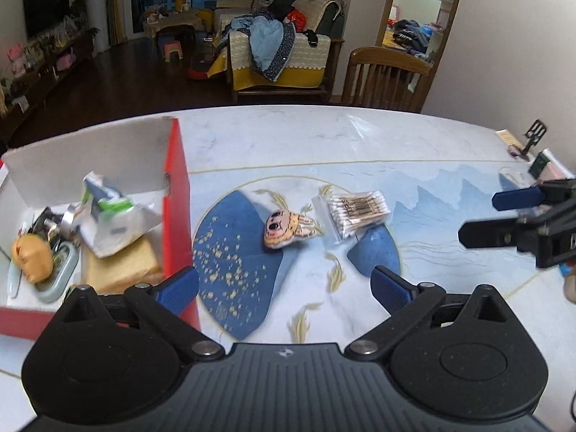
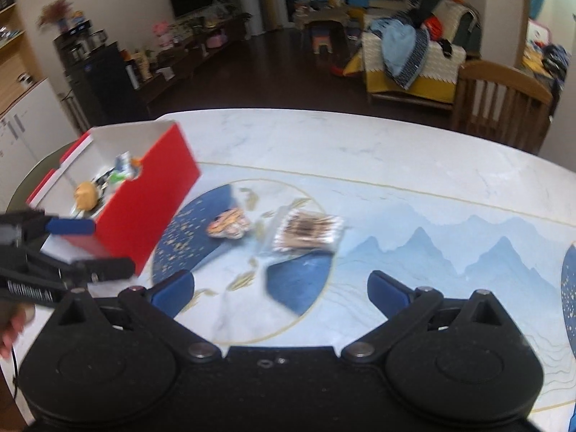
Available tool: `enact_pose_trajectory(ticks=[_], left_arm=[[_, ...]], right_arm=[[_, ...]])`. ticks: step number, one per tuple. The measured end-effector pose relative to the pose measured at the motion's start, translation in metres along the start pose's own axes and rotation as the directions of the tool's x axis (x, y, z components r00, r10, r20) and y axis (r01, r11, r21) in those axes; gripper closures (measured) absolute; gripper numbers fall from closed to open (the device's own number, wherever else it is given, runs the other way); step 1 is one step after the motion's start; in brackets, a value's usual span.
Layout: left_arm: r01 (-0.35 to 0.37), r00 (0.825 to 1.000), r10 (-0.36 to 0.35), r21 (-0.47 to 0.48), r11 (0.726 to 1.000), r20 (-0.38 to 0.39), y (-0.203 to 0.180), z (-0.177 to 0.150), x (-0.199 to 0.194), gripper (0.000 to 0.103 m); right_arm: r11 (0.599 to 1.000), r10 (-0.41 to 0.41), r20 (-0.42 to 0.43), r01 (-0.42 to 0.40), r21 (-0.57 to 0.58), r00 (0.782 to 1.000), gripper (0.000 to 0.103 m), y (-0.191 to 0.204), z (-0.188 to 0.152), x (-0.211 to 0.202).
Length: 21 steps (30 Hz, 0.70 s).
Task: Organize objects
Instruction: 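Move both open grippers back toward the bunny toy and cotton-swab pack, then grasp the bunny plush with the left gripper while the right gripper grasps the cotton-swab pack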
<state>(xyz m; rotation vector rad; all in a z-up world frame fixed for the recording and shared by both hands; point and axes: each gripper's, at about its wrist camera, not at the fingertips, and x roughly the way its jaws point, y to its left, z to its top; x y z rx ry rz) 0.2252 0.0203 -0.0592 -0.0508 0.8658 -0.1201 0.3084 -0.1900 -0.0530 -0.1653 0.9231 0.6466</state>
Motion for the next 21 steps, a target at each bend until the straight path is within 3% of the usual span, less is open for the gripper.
enact_pose_trajectory(ticks=[3,10,21], left_arm=[[-0.031,0.999,0.033,0.031,0.999,-0.034,-0.013,0.009,0.02,0.0],[-0.01,0.995,0.012,0.024,1.0,-0.094,-0.026,0.024,0.067,0.0],[-0.082,0.992,0.084,0.025,0.996,-0.092,-0.028,0.039,0.119,0.0]], right_arm=[[0.999,-0.008,-0.019,0.008,0.034,1.0,0.0,-0.01,0.009,0.015],[0.994,-0.018,-0.068,0.025,0.105,0.997,0.0,-0.023,0.031,0.055],[0.982,-0.033,-0.155,0.061,0.178,0.987,0.001,-0.029,0.049,0.115]])
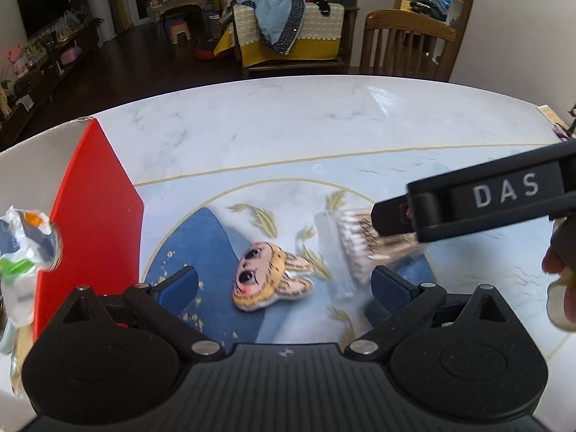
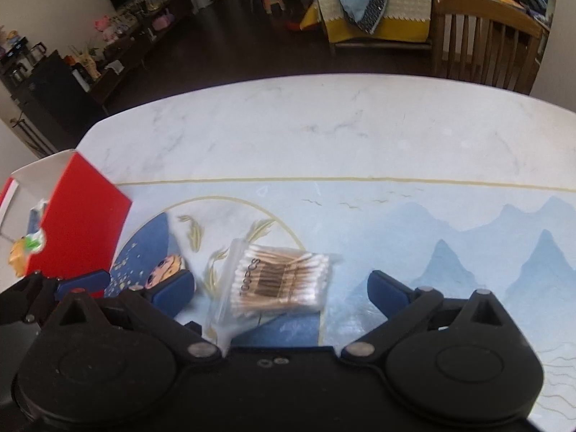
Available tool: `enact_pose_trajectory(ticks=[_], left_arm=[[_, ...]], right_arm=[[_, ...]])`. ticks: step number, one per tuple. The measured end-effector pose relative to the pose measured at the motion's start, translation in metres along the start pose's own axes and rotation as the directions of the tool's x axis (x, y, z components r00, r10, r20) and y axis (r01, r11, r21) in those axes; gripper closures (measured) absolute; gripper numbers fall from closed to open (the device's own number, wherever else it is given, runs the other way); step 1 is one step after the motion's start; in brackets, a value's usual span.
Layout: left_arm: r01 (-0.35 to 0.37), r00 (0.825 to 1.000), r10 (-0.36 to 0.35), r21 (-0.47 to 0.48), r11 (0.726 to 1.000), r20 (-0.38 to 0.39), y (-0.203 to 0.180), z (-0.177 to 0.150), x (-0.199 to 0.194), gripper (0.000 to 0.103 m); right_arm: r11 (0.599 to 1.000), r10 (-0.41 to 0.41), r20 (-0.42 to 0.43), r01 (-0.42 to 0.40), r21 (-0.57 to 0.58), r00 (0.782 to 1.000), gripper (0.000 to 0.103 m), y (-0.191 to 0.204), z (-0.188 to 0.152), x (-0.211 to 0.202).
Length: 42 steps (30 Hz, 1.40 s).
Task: Organize objects
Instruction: 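Grasp the bunny plush with the left gripper while the right gripper grasps the cotton-swab pack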
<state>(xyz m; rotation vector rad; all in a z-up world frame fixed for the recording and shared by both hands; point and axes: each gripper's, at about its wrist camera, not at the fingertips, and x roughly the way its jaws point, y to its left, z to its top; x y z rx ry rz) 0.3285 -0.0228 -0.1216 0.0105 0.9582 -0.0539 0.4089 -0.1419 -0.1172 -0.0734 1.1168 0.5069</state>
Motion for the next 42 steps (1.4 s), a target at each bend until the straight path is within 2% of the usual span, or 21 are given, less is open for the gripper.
enact_pose_trajectory(ticks=[8,12,17,25,28,31,32,33,35,42], left_arm=[[-0.027,0.999,0.027,0.004,1.0,-0.031,0.004,0.002,0.027,0.0],[-0.017,0.999,0.015,-0.036,0.999,-0.046,0.01,-0.001,0.036,0.0],[-0.02,0.998,0.017,-0.054,0.998,-0.063,0.014,-0.003,0.045,0.0],[-0.027,0.999,0.025,-0.032,0.999,-0.043,0.013,-0.007,0.045,0.003],[-0.024,0.999,0.024,-0.021,0.999,-0.031,0.012,-0.008,0.043,0.01],[-0.019,1.0,0.018,-0.014,1.0,-0.022,0.013,-0.008,0.04,0.018],[-0.016,1.0,0.015,-0.01,1.0,-0.016,0.013,-0.008,0.038,0.026],[-0.011,1.0,0.011,-0.005,1.0,-0.011,0.013,-0.008,0.037,0.035],[-0.002,1.0,0.002,0.004,1.0,-0.009,0.012,-0.007,0.034,0.046],[0.028,0.999,-0.027,0.013,1.0,-0.021,0.01,-0.013,0.025,0.05]], right_arm=[[1.0,-0.025,-0.059,0.026,0.018,0.998,0.001,0.008,0.005,0.033],[0.998,-0.055,-0.079,0.055,0.006,0.995,0.001,0.013,0.004,0.043],[0.998,-0.056,-0.097,0.057,0.005,0.994,0.002,0.014,0.003,0.05],[0.998,-0.069,-0.102,0.069,-0.002,0.992,0.009,0.017,0.0,0.051],[0.996,-0.089,-0.098,0.088,-0.011,0.991,0.014,0.019,-0.001,0.05],[0.993,-0.113,-0.091,0.112,-0.023,0.989,0.025,0.02,-0.002,0.048],[0.993,-0.115,-0.087,0.113,-0.025,0.99,0.03,0.019,-0.003,0.047],[0.994,-0.105,-0.088,0.103,-0.02,0.991,0.032,0.018,-0.003,0.045],[0.995,-0.095,-0.089,0.095,-0.008,0.991,0.034,0.013,-0.004,0.042],[0.995,-0.094,-0.078,0.096,0.02,0.993,0.035,-0.001,-0.015,0.025]])
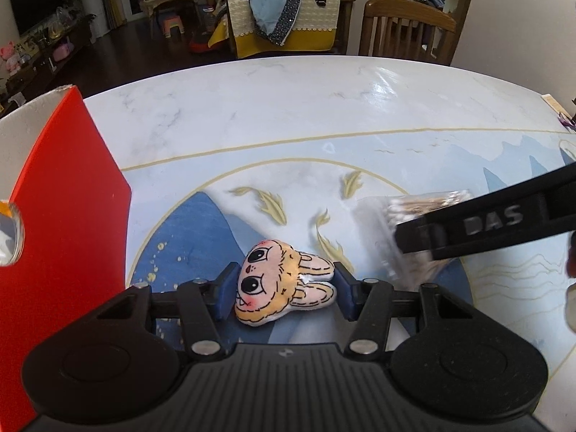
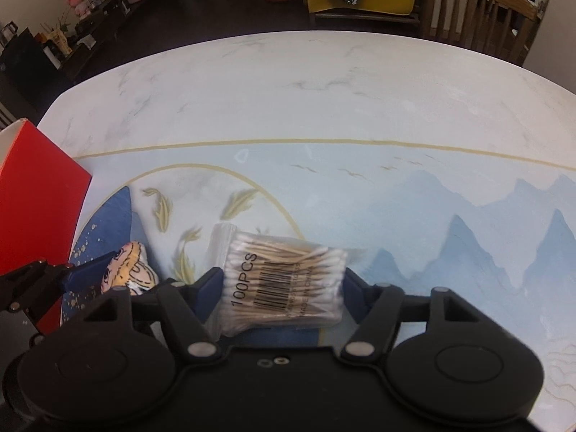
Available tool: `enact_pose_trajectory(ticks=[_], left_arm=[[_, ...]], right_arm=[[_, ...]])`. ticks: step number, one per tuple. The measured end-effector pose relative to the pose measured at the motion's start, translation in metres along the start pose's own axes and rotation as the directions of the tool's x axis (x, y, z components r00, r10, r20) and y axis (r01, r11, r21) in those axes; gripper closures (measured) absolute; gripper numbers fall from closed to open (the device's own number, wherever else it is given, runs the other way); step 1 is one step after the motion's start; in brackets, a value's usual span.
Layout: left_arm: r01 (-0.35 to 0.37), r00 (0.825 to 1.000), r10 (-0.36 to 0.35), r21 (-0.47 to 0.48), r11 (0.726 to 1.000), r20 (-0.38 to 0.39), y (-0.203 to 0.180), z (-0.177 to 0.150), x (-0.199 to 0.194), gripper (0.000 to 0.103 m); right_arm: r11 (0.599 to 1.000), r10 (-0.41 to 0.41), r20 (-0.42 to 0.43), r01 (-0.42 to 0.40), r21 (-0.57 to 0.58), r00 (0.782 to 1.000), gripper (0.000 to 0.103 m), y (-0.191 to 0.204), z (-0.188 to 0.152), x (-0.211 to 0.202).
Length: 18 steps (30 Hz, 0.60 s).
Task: Organize objects
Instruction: 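Grasp the bunny plush with the left gripper while the right gripper grasps the cotton-swab pack, then carry the bunny plush with the left gripper while the right gripper carries the swab pack into the box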
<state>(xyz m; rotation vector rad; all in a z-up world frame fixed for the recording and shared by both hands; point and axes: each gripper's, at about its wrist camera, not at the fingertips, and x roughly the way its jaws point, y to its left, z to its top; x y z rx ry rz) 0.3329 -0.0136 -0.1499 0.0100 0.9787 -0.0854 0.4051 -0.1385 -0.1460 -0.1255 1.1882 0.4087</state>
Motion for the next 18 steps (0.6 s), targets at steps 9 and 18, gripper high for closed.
enact_pose_trajectory(ticks=[9,18], left_arm=[[0.026,0.999,-0.027,-0.029,0.999,-0.017,-0.001,-0.017,-0.024,0.05],[0.075,0.997,-0.075,-0.013,0.997,-0.013,-0.006,-0.033,-0.071,0.05]], right_arm=[[0.999,0.033,0.018,-0.033,0.023,0.999,0.035,-0.017,-0.027,-0.031],[0.997,0.078,0.033,-0.078,-0.01,0.996,0.035,-0.016,-0.059,-0.072]])
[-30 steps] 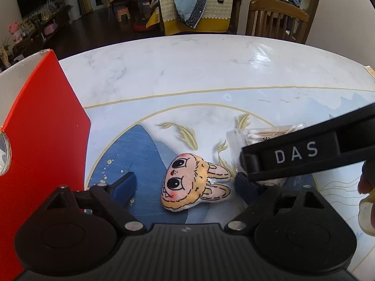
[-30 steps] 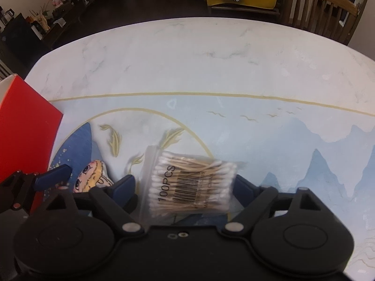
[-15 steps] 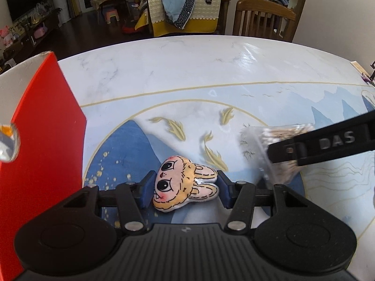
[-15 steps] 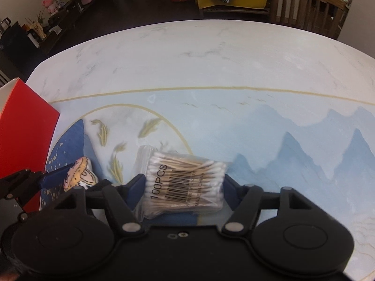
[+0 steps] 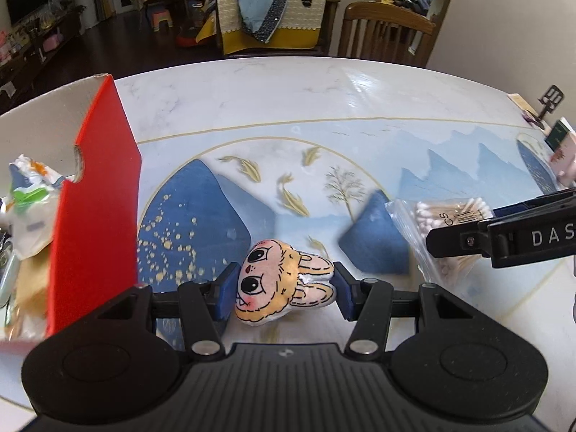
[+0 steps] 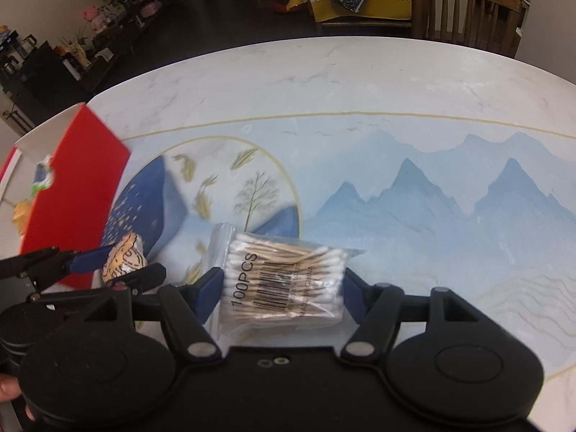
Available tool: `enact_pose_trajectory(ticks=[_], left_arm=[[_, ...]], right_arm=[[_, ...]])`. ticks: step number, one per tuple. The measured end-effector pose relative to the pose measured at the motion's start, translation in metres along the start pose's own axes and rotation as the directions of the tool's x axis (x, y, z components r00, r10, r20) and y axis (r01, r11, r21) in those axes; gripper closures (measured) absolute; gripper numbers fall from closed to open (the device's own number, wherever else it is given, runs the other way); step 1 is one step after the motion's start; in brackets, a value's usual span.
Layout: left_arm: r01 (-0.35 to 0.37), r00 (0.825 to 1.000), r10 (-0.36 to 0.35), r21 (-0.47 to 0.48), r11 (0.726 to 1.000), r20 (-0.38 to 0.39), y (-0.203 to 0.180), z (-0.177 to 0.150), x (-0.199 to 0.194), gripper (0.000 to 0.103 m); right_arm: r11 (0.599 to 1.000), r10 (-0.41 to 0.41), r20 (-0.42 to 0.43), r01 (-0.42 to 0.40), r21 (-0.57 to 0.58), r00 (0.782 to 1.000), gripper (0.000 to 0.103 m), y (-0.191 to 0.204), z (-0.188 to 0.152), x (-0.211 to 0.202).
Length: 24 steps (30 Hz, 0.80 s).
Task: Organize objects
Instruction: 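Carry the bunny plush with the left gripper while the right gripper carries the swab pack into the box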
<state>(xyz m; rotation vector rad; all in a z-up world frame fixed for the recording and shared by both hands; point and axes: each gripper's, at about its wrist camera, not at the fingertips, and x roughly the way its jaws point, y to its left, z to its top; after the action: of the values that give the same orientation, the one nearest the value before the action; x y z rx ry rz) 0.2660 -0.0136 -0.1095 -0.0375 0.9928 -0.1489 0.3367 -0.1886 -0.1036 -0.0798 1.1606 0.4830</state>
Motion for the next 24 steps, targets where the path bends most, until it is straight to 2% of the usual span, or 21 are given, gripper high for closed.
enact_pose_trajectory(ticks=[14,24], left_arm=[[0.06,0.998,-0.06,-0.014,0.998,0.02,0.008,-0.028,-0.07,0.05],[0.101,0.994,-0.099,-0.028,0.995,0.051,0.048,-0.045,-0.111,0.05]], right_arm=[[0.993,0.04,0.026,-0.036,-0.115,0.999,0.035,0.047,-0.042,-0.054],[0.984,0.058,0.04,-0.05,-0.172,0.998,0.035,0.099,-0.053,-0.074]])
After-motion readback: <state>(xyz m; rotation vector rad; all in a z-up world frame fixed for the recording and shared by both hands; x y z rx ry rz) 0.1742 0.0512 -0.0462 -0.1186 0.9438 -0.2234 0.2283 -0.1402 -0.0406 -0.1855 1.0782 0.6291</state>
